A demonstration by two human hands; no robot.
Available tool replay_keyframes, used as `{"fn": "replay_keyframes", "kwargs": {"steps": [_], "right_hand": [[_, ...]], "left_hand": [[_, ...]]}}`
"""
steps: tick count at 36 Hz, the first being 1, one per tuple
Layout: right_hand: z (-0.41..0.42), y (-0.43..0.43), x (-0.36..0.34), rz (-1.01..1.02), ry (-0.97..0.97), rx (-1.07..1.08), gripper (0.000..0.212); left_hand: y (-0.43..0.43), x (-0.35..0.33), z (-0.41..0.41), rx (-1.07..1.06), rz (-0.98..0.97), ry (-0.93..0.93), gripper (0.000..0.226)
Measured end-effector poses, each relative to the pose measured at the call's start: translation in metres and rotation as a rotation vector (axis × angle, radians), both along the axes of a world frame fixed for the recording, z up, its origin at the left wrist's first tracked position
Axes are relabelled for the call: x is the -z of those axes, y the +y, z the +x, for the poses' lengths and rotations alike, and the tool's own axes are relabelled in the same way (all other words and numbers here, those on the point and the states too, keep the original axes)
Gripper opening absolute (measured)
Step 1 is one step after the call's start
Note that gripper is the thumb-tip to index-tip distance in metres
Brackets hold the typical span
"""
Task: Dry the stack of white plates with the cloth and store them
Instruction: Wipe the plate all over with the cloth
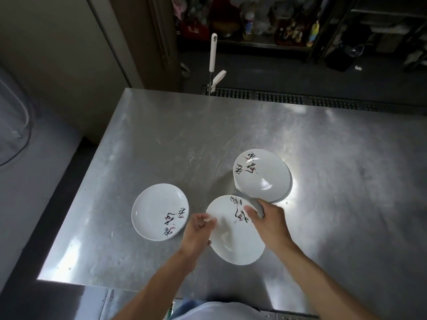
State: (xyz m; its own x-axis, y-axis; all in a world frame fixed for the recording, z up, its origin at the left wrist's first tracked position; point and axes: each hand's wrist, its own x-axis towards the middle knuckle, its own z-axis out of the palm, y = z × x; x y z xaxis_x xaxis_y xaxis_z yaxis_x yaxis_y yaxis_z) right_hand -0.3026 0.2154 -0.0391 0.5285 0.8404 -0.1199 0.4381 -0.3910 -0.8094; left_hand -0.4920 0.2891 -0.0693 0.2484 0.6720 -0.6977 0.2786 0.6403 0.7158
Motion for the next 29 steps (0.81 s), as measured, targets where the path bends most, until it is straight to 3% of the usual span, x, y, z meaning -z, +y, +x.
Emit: {"fn": "replay_keyframes", "kwargs": {"steps": [4, 7, 11, 19, 29], "right_hand": [[0.022, 0.008, 0.003, -0.025, 0.121, 0.132, 0.013], [0.034, 0.014, 0.000, -0.026, 0.205, 0.230, 0.038], [0.045, 0.016, -0.008, 0.020, 0.214, 0.325, 0.049], [0.070, 0.003, -0.020, 0.141, 0.112, 0.496, 0.013], [0.102, -0.023, -0.028, 0.147, 0.119, 0.627, 0.016]], "left_hand": [[0.004, -0.001, 0.000, 0.051, 0.185, 0.067, 0.034], [0.007, -0.005, 0.001, 0.088, 0.203, -0.038, 0.028], [0.011, -0.012, 0.008, 0.097, 0.242, -0.072, 0.031], [0.019, -0.021, 0.049, 0.019, 0.160, -0.167, 0.036], [0.037, -0.022, 0.095, -0.108, 0.097, -0.112, 0.037]]}}
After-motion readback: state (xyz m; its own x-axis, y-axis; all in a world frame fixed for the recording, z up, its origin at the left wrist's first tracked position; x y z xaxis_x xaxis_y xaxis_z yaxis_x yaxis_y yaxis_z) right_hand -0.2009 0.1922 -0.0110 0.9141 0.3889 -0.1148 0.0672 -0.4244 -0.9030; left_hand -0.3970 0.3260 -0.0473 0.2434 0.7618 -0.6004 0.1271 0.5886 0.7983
